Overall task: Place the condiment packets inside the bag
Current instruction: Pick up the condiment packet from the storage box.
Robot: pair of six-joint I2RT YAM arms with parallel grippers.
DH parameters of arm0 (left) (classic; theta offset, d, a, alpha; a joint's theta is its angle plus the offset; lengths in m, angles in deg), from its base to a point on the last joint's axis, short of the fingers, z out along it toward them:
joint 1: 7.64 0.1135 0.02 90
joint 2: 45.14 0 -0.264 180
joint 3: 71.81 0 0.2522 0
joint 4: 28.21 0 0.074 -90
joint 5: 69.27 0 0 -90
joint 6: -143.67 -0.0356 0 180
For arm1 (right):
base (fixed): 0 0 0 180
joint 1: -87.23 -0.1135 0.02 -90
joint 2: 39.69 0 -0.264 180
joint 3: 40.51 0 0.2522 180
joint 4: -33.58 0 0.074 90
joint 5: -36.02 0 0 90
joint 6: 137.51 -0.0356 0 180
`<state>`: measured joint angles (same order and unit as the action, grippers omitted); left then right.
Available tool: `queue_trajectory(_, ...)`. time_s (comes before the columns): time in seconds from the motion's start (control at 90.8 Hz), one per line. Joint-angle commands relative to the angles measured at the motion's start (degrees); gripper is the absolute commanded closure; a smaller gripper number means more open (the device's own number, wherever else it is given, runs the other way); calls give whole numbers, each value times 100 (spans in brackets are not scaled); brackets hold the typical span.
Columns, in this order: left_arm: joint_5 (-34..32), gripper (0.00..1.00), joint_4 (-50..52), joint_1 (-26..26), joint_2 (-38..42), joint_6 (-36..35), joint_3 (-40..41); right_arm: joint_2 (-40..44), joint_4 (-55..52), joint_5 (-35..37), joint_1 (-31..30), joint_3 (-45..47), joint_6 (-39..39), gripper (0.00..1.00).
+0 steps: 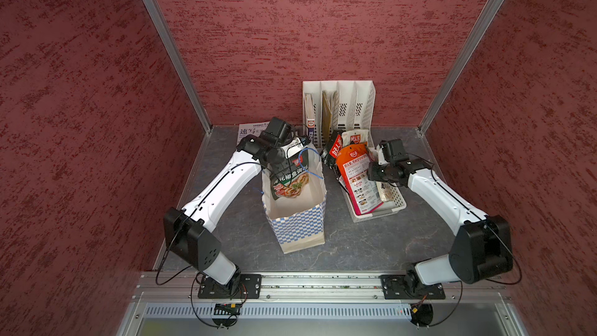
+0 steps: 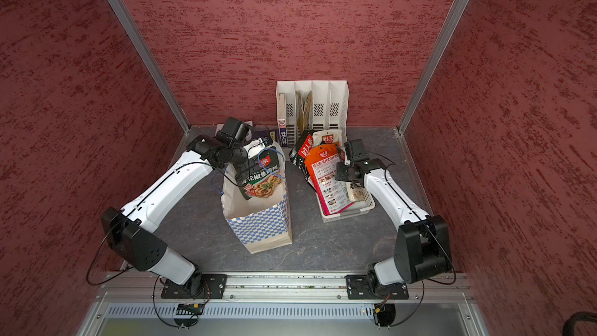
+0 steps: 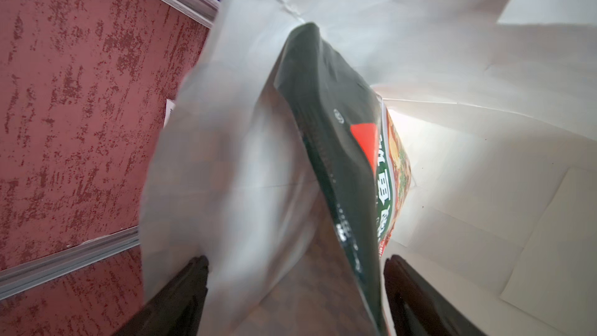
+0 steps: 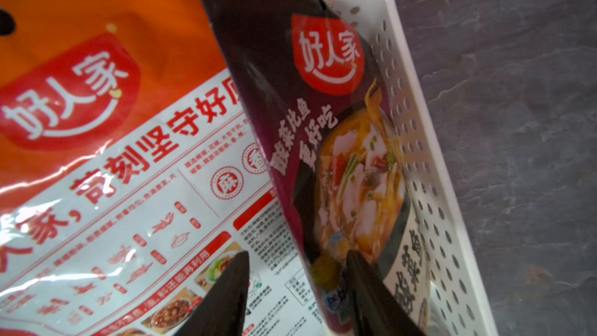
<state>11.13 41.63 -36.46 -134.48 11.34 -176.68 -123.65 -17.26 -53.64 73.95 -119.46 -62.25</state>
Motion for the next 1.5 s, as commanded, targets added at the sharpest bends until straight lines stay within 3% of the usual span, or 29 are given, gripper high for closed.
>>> queue_trajectory(0.0, -635, 8, -648, -133, 264, -67, 215, -124, 308, 559, 49, -41, 143, 63)
queue_trajectory(0.11, -1116, 0, -857, -218, 266, -212, 364, -243, 340, 857, 60, 58, 249, 64)
queue_trajectory(0.275, -1541, 0, -1091, -264, 264, -313, 395, -398, 444, 978, 56, 168, 315, 62)
queue_trajectory(0.419, -1446, 0, -1161, -265, 381, -307, 442, -179, 344, 1154, 48, 165, 329, 99)
queue_trajectory(0.672, -965, 0, -1207, -212, 628, -47, 632, 1570, 74, 1161, 33, 377, 684, 100)
queue_trajectory(0.915, -175, 0, -864, 133, 587, 197, 311, 3413, 194, -600, -195, 314, 1267, 100)
queue_trajectory(1.003, 20, 0, -822, 218, 559, 161, 222, 3956, 404, -1591, -238, 226, 1357, 100)
queue_trajectory(1.08, 282, 1, -755, 295, 503, 128, 135, 4315, 781, -2970, -255, 191, 1286, 100)
queue_trajectory(1.212, 679, 19, -565, 354, 416, 145, -6, 4726, 2184, -4755, -276, 378, 476, 100)
queue_trajectory(1.311, 837, 34, -515, 352, 440, 208, 17, 4756, 3302, -5379, -322, 440, -233, 100)
queue_trajectory(1.355, 898, 36, -510, 351, 482, 305, 38, 4716, 3777, -5523, -377, 460, -533, 100)
queue_trajectory(1.388, 932, 32, -533, 351, 535, 420, 59, 4670, 4111, -5576, -427, 475, -706, 100)
queue_trajectory(1.454, 1065, 7, -689, 357, 755, 624, 167, 4526, 4632, -5680, -576, 452, -940, 100)
queue_trajectory(1.488, 1153, 1, -813, 351, 912, 704, 250, 4458, 4731, -5725, -668, 401, -920, 100)
